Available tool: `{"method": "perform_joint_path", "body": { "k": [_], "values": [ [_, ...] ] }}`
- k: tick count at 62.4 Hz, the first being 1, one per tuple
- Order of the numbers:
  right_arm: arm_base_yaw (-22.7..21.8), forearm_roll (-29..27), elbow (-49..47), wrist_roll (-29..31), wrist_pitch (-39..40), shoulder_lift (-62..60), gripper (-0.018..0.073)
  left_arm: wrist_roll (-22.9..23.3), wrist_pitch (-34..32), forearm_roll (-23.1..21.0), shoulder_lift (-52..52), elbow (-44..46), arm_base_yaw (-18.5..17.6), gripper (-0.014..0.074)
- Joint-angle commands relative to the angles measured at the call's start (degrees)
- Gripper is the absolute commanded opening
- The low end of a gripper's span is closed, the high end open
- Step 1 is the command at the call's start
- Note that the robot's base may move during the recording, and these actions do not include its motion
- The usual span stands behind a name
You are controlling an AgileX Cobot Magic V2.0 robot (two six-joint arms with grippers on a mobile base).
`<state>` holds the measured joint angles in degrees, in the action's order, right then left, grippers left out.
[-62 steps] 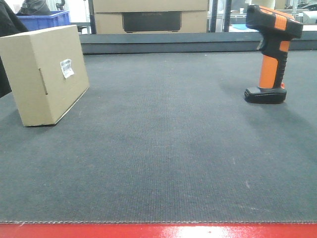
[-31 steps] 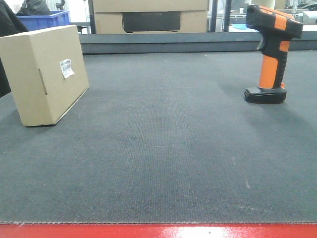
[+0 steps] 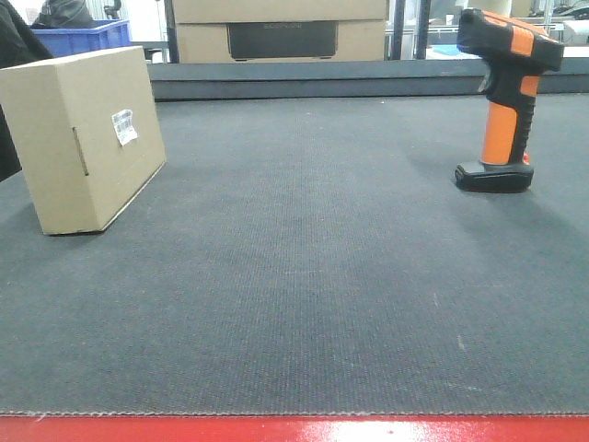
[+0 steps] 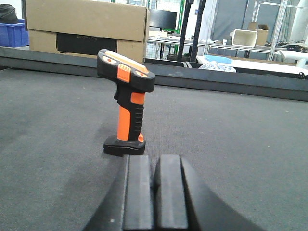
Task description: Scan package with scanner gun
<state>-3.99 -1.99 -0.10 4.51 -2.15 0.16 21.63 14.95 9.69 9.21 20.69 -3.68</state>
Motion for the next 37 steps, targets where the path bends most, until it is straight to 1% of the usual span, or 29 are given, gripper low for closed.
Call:
{"method": "perform_joint_path", "body": {
  "k": [1, 14, 16, 22, 23, 25, 32, 37],
  "values": [
    [-0.3, -0.3, 0.1, -0.1, 0.5, -0.2, -0.0167, 0.0, -0.9, 0.0, -0.3, -0.1, 0.0, -0.0111],
    [-0.3, -0.3, 0.1, -0.1, 0.5, -0.2, -0.0167, -0.1, -0.8, 0.2, -0.3, -0.1, 0.0, -0.0111],
    [-0.3, -0.3, 0.1, -0.1, 0.5, -0.2, -0.0167, -0.1, -0.8, 1.5, -0.3, -0.1, 0.0, -0.0111],
    [-0.3, -0.3, 0.1, -0.1, 0.5, -0.2, -0.0167, -0.4, -0.8, 8.8, -0.7, -0.7, 0.0, -0.0111],
    [-0.3, -0.3, 0.1, -0.1, 0.5, -0.2, -0.0167, -0.5, -0.4, 9.0, -0.9, -0.9, 0.0, -0.0111],
    [-0.3, -0.3, 0.1, -0.1, 0.5, -0.2, -0.0167, -0.5, -0.3, 8.6, -1.4, -1.9, 0.3, -0.0111],
    [-0.3, -0.3, 0.1, -0.1, 0.5, -0.2, -0.0167, -0.8, -3.1, 4.1, -4.5, -8.3, 2.7, -0.0111],
    [-0.3, -0.3, 0.1, -0.1, 0.5, -0.2, -0.0167, -4.4, -6.5, 0.5, -7.6, -13.5, 4.9, -0.0111]
  ]
}}
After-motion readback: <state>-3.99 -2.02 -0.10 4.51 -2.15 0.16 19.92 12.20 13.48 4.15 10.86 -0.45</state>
